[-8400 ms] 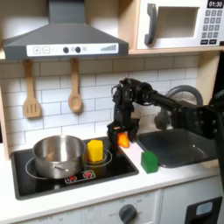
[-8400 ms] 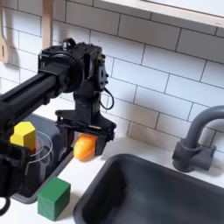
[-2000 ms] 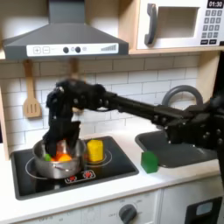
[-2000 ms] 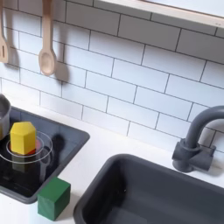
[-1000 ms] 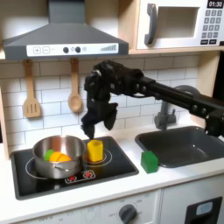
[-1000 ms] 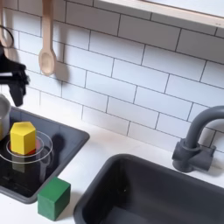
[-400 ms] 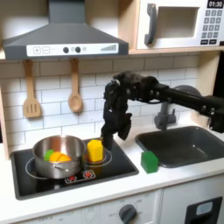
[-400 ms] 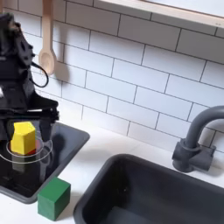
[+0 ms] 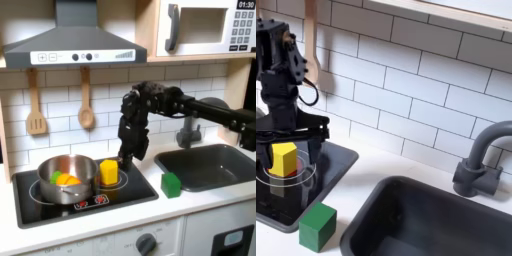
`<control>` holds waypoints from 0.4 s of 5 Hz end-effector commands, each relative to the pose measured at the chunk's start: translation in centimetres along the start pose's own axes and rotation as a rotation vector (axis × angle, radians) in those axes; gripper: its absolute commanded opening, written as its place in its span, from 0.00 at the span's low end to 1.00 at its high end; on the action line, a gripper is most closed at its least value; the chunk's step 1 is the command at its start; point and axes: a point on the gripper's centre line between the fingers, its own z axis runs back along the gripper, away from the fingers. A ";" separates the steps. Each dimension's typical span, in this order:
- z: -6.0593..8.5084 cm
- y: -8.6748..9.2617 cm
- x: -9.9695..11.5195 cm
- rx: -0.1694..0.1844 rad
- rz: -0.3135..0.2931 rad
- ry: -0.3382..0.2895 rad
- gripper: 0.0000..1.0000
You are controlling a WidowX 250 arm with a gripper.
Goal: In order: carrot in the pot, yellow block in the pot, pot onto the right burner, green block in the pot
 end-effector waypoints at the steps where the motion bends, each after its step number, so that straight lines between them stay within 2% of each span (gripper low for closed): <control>1: -0.2 0.8 0.0 0.047 0.219 -0.003 1.00; 2: -0.5 0.4 0.2 0.058 0.216 -0.003 1.00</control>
